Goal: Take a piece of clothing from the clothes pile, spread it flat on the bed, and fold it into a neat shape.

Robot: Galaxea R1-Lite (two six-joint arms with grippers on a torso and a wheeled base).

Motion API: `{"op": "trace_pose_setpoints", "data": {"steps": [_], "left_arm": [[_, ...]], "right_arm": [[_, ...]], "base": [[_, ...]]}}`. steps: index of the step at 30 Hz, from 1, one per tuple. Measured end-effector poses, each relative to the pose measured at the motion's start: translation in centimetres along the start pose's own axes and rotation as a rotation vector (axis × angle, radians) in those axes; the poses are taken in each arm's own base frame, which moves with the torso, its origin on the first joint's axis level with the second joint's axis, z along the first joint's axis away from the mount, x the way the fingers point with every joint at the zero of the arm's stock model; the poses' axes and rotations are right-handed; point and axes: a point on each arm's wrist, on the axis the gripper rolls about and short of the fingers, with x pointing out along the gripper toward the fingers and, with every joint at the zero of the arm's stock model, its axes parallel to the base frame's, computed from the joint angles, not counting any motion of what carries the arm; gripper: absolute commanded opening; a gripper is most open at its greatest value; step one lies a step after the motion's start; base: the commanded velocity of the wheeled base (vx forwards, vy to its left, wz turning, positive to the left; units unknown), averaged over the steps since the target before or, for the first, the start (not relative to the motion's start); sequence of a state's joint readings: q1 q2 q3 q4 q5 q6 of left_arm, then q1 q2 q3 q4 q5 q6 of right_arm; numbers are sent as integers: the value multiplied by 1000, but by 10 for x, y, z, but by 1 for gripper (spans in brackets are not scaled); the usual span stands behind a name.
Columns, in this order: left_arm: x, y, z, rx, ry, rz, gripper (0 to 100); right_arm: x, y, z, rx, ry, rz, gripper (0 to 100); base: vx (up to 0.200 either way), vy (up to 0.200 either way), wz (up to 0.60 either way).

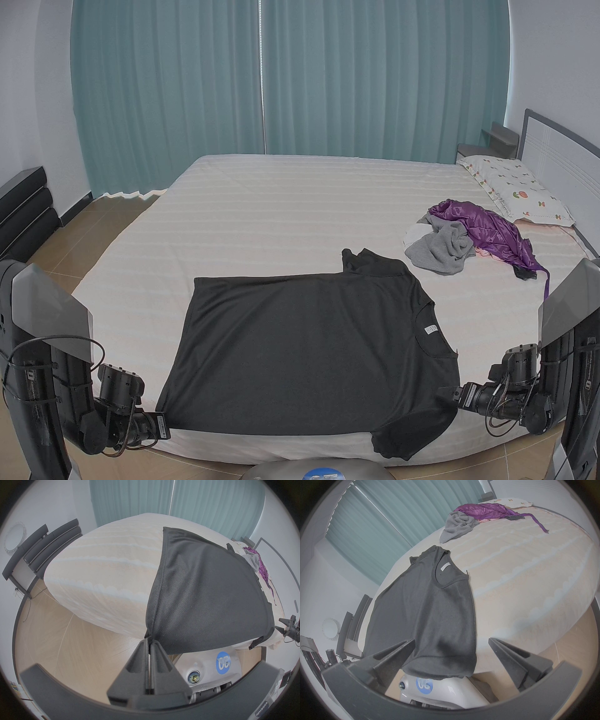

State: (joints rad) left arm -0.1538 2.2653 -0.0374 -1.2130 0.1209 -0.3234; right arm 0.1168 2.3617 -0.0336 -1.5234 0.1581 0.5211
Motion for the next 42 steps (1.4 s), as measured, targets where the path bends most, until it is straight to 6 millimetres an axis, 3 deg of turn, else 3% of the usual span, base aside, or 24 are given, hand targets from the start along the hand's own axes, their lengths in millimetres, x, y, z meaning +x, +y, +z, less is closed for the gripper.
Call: {"op": "trace_pose_setpoints", "data": {"steps": [6, 25, 26, 33, 40, 41, 42], "left_arm": [[1, 0, 0, -1, -1, 0, 0], [4, 0, -2, 1, 14, 6, 0], [4, 0, -2, 2, 15, 6, 0], [4, 0, -1, 1, 12, 5, 0], [5, -1, 0, -23, 5, 3, 0], [6, -1, 1, -25, 5, 3, 0], [6, -1, 1, -25, 4, 2, 0]], "right_arm": [[10, -4, -1, 13, -19, -34, 0], [0, -17, -2, 41, -1, -90, 0], [0, -16, -1, 42, -6, -85, 100], [0, -13, -1, 59, -7, -54, 100], [13, -7, 3, 82, -27, -18, 100], [16, -7, 4, 83, -29, -14, 0], [17, -6, 4, 83, -31, -13, 0]], "base": [[0, 0, 0], [0, 0, 0], [0, 0, 0], [0, 0, 0], [0, 0, 0], [0, 0, 0], [0, 0, 0]]}}
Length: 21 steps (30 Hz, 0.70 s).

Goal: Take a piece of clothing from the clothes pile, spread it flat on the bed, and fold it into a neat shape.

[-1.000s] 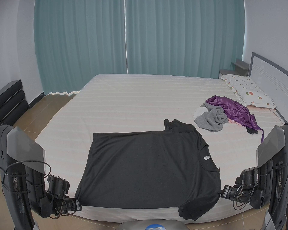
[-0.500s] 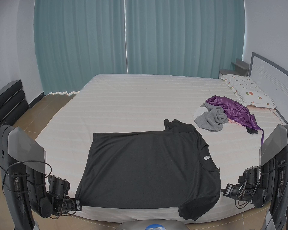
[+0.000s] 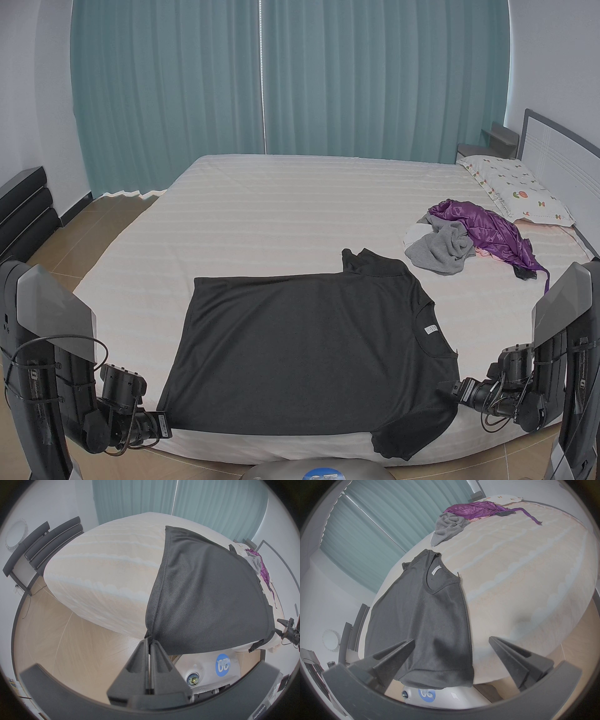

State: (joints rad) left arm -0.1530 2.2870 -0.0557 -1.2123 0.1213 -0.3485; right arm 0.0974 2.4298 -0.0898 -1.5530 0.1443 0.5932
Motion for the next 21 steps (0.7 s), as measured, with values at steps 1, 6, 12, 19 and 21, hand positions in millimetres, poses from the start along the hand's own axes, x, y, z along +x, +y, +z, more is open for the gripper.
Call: {"op": "trace_pose_setpoints", "data": {"steps": [1, 6, 12, 19, 21], "left_arm": [[0, 0, 0, -1, -1, -1, 0], [1, 0, 0, -1, 1, 0, 0], [2, 0, -1, 0, 7, 2, 0], [3, 0, -1, 1, 11, 3, 0], [3, 0, -2, 1, 11, 3, 0]], "right_arm": [[1, 0, 0, 0, -1, 1, 0], [2, 0, -1, 0, 4, -5, 0], [-3, -3, -4, 5, 18, -27, 0], [-12, -6, -8, 3, 35, -46, 0], [-14, -5, -7, 1, 30, -44, 0]], "base": [[0, 0, 0], [0, 0, 0], [0, 0, 0], [0, 0, 0], [0, 0, 0]]}}
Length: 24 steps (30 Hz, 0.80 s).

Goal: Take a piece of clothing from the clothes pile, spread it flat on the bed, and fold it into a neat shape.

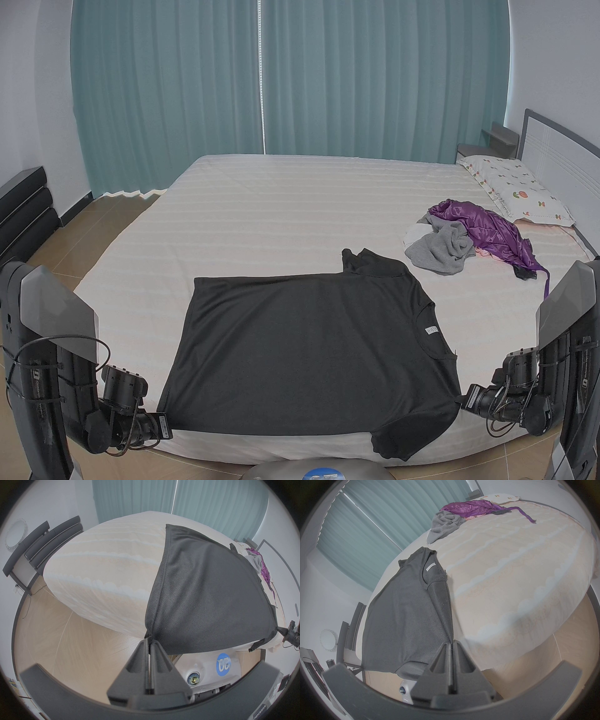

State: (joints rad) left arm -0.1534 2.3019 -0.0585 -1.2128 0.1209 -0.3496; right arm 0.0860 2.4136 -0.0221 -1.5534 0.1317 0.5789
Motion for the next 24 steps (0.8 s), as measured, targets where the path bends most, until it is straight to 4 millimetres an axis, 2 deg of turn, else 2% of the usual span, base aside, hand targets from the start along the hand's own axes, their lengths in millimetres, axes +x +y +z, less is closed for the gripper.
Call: {"op": "trace_pose_setpoints", "data": {"steps": [10, 11, 13, 14, 24], "left_arm": [[1, 0, 0, 0, 4, -6, 0], [1, -1, 0, -4, 2, -8, 0], [2, -1, 1, -15, -1, -10, 0], [3, -1, 2, -23, -2, -11, 100], [6, -3, 8, -70, -28, -24, 100]], "right_arm": [[-2, -2, 1, -4, -6, -6, 0], [-2, -2, 1, -5, -6, -6, 100], [-1, -2, 1, -5, -3, -8, 100], [-1, -3, 1, -4, -1, -9, 100], [-7, 1, 8, 45, -30, 26, 100]], "base": [[0, 0, 0], [0, 0, 0], [0, 0, 0], [0, 0, 0], [0, 0, 0]]}}
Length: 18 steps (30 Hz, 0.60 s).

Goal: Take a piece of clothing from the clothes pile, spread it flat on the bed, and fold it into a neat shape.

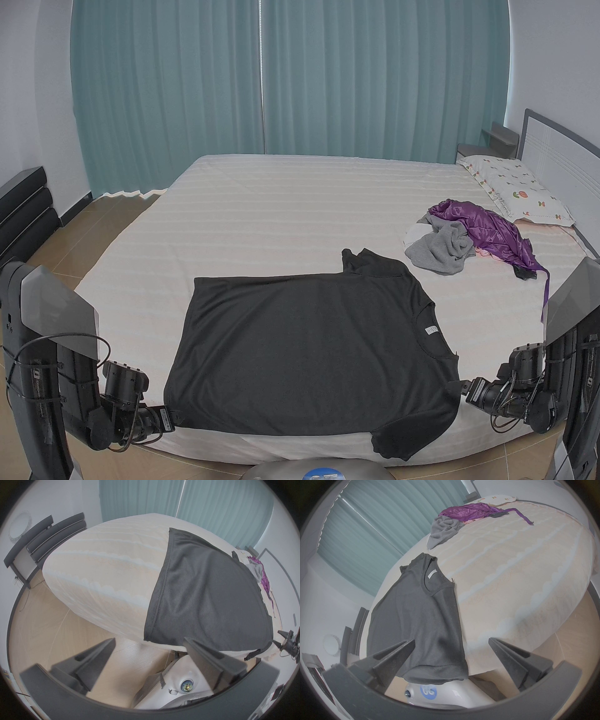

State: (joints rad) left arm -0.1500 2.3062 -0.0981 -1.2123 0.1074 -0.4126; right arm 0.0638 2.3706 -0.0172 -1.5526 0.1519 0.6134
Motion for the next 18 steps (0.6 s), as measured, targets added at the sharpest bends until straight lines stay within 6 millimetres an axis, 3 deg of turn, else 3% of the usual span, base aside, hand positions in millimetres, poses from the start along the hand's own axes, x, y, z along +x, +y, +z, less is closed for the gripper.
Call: {"op": "trace_pose_setpoints", "data": {"steps": [8, 15, 18], "left_arm": [[-5, -4, 21, -135, -69, -104, 100], [-11, -4, 35, -189, -129, -139, 100], [-11, -4, 38, -227, -138, -145, 100]], "right_arm": [[-13, 10, 13, 167, -23, 122, 100], [-20, 14, 20, 192, -53, 156, 100], [-21, 15, 21, 193, -59, 160, 100]], "base": [[0, 0, 0], [0, 0, 0], [0, 200, 0]]}}
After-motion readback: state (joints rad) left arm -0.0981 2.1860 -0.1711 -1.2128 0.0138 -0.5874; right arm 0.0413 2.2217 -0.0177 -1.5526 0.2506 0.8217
